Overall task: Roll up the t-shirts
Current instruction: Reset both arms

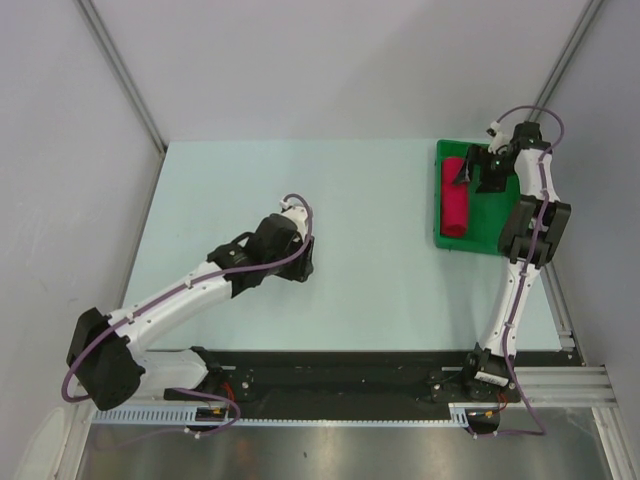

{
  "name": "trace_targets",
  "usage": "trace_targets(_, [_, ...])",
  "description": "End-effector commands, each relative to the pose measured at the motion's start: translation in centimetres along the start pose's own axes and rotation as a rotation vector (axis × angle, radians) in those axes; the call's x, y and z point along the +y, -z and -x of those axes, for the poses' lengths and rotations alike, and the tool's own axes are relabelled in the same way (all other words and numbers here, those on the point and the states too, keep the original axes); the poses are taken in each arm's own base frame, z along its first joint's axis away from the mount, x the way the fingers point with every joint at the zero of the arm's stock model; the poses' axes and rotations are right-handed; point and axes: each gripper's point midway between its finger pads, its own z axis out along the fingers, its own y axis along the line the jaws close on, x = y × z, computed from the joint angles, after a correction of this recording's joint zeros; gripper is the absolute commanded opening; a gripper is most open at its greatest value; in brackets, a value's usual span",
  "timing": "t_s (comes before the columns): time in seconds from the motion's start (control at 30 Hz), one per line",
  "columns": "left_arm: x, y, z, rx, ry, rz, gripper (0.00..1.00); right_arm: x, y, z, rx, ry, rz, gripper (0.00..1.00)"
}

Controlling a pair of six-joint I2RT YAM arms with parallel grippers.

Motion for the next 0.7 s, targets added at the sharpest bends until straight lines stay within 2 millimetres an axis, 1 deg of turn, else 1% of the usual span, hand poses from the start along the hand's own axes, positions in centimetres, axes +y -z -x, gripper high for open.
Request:
trace_targets(0.0, [0.2, 1.4, 3.0, -0.088, 0.010, 0.026, 0.53, 1.0, 6.9, 3.6, -0.114, -0.034, -0.225, 1.00])
trace_targets(0.03, [0.2, 1.6, 3.2, -0.095, 0.014, 0.027, 0.54, 1.4, 7.6, 4.0, -0.133, -0.046, -0.237, 1.00])
trace_targets(0.07, [0.2, 2.0, 3.7, -0.111, 0.021, 0.027, 0.56, 3.0, 9.6, 5.0, -0.181, -0.034, -0.246, 1.00])
trace_targets(0.1, [0.2, 2.2, 3.9, -0.119, 0.031, 0.030, 0.57, 3.5, 9.2, 3.9, -0.165, -0.072, -0.244, 1.00])
trace_targets(0.13, [0.4, 2.3, 4.1, -0.129, 0.037, 0.042, 0.59, 4.3, 9.7, 4.6, -0.209, -0.055, -0.253, 1.00])
trace_targets(0.17, [0.4, 2.5, 4.3, -0.137, 0.044, 0.042, 0.60, 5.6, 9.9, 4.4, -0.222, -0.047, -0.250, 1.00])
trace_targets(0.2, [0.4, 2.9, 4.6, -0.154, 0.057, 0.043, 0.62, 8.1, 10.1, 3.4, -0.217, -0.030, -0.237, 1.00])
trace_targets(0.23, [0.7, 3.1, 4.7, -0.167, 0.067, 0.056, 0.66, 9.1, 10.2, 3.5, -0.257, -0.042, -0.255, 1.00])
trace_targets(0.27, [0.8, 3.2, 4.7, -0.172, 0.078, 0.059, 0.68, 10.6, 10.2, 3.0, -0.272, -0.042, -0.242, 1.00])
trace_targets(0.3, [0.8, 3.5, 4.9, -0.185, 0.095, 0.060, 0.70, 15.0, 11.2, 3.0, -0.317, 0.021, -0.192, 1.00])
trace_targets(0.33, [0.9, 3.6, 4.9, -0.189, 0.106, 0.065, 0.78, 15.1, 9.5, 0.8, -0.309, -0.019, -0.209, 1.00])
trace_targets(0.37, [1.2, 3.5, 4.4, -0.184, 0.117, 0.075, 0.80, 15.9, 9.5, 0.1, -0.322, -0.018, -0.208, 1.00])
trace_targets(0.4, [1.2, 3.5, 4.4, -0.194, 0.139, 0.068, 0.82, 18.4, 8.7, -1.4, -0.315, 0.019, -0.182, 1.00])
trace_targets(0.43, [1.1, 3.9, 4.4, -0.210, 0.152, 0.057, 0.85, 20.3, 8.1, -3.5, -0.312, 0.022, -0.200, 1.00])
trace_targets(0.47, [1.2, 3.7, 3.7, -0.203, 0.165, 0.054, 0.89, 21.7, 7.7, -5.1, -0.300, 0.037, -0.197, 1.00])
trace_targets(0.5, [1.1, 3.8, 3.6, -0.215, 0.191, 0.040, 0.99, 23.1, 7.4, -6.4, -0.290, 0.061, -0.181, 1.00])
trace_targets(0.53, [1.0, 4.1, 3.4, -0.225, 0.203, 0.027, 0.99, 25.4, 6.7, -9.2, -0.266, 0.105, -0.160, 1.00])
trace_targets(0.57, [1.3, 3.7, 2.5, -0.212, 0.214, 0.030, 1.00, 26.3, 6.6, -10.4, -0.271, 0.096, -0.168, 1.00])
trace_targets(0.6, [0.8, 3.7, 2.5, -0.220, 0.231, 0.002, 1.00, 27.4, 6.5, -11.5, -0.269, 0.115, -0.151, 1.00])
trace_targets(0.63, [0.9, 3.7, 2.3, -0.224, 0.242, 0.001, 1.00, 29.2, 6.4, -12.8, -0.279, 0.150, -0.136, 1.00])
trace_targets(0.67, [1.1, 3.6, 1.5, -0.221, 0.252, 0.003, 1.00, 29.6, 6.8, -14.1, -0.288, 0.124, -0.125, 1.00])
